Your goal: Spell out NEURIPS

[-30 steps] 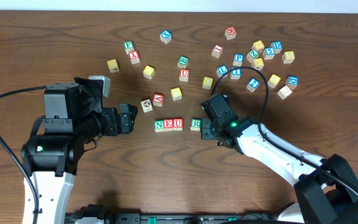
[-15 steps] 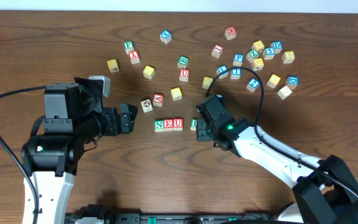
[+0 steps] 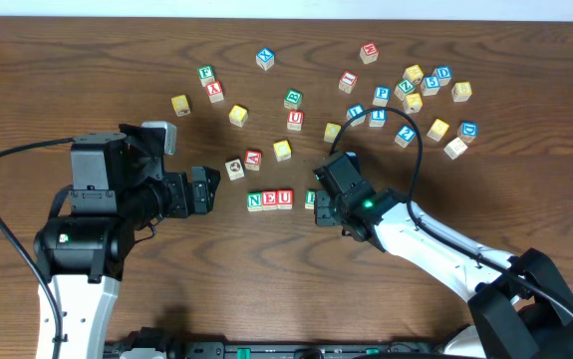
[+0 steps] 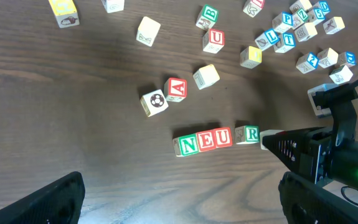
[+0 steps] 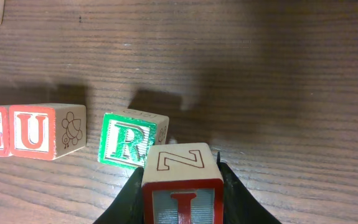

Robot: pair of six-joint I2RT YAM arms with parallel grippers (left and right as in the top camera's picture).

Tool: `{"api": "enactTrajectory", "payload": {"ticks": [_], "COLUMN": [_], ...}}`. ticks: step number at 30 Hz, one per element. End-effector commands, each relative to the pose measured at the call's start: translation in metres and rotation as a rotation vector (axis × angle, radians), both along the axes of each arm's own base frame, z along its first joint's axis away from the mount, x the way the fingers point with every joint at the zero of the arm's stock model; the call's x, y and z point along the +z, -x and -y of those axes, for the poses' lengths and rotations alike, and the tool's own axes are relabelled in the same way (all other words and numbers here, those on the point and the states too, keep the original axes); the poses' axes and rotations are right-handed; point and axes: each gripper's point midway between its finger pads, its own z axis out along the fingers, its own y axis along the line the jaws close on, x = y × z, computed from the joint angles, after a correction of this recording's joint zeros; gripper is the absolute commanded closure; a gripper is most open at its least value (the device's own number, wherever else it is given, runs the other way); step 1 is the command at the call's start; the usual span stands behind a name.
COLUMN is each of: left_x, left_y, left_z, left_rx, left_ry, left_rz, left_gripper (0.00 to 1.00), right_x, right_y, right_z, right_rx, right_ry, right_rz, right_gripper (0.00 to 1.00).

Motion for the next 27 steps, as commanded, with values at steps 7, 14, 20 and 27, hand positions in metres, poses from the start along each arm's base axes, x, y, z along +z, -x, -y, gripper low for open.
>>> {"api": "enactTrajectory", "payload": {"ticks": [7,14,20,27], "left_x": [0.008,0.008,0.008,0.008], "left_y": [-0.001,-0.001,-0.001,-0.001], "left_z": [0.000,0.000,0.000,0.000], "left_rx": [-0.006,-0.006,-0.007,-0.007], "left_ry": [0.001,0.001,0.001,0.001], "left_rz": [0.025,0.025,0.025,0.025], "left_gripper": [0.02,0.02,0.02,0.02], "right_x": [0.001,0.008,0.011,0.024], "right_y": [-0.005,-0.011,-0.013,-0.014], "right_z": [-0.002,-0.003,0.001,0.010], "right_rx": [-0.020,-0.016,-0.027,-0.046], "right_ry": [-0.008,-0.006,-0.003,0.000], "right_rz": [0.026,0.047,0.056,0.076], "right_gripper": [0.99,0.99,0.99,0.99]}}
